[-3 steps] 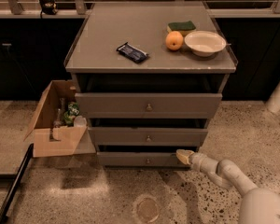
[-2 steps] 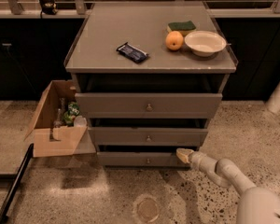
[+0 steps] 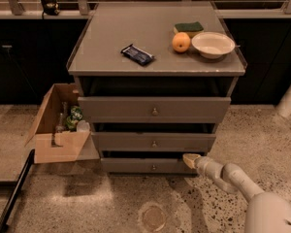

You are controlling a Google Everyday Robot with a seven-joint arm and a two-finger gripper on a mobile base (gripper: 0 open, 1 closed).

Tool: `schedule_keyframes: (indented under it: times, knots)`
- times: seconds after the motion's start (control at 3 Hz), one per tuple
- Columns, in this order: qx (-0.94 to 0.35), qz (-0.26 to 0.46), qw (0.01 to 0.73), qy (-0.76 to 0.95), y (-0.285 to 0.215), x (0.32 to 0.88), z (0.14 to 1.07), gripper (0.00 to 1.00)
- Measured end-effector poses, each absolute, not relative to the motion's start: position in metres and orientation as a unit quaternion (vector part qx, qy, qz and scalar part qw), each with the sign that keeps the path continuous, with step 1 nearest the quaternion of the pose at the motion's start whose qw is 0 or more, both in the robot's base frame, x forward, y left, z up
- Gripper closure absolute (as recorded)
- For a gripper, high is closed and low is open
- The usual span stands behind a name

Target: Open bottom drawer

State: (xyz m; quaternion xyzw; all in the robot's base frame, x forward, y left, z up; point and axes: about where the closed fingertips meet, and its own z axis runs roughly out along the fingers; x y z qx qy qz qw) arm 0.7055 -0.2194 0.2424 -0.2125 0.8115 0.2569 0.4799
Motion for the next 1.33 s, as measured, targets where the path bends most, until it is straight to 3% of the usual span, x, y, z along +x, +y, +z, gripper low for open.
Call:
schedule_keyframes:
  times: [1.33]
  knots:
    - [-0.208,0.231,0.468,0.828,-0.198,0.746,0.198,1.0]
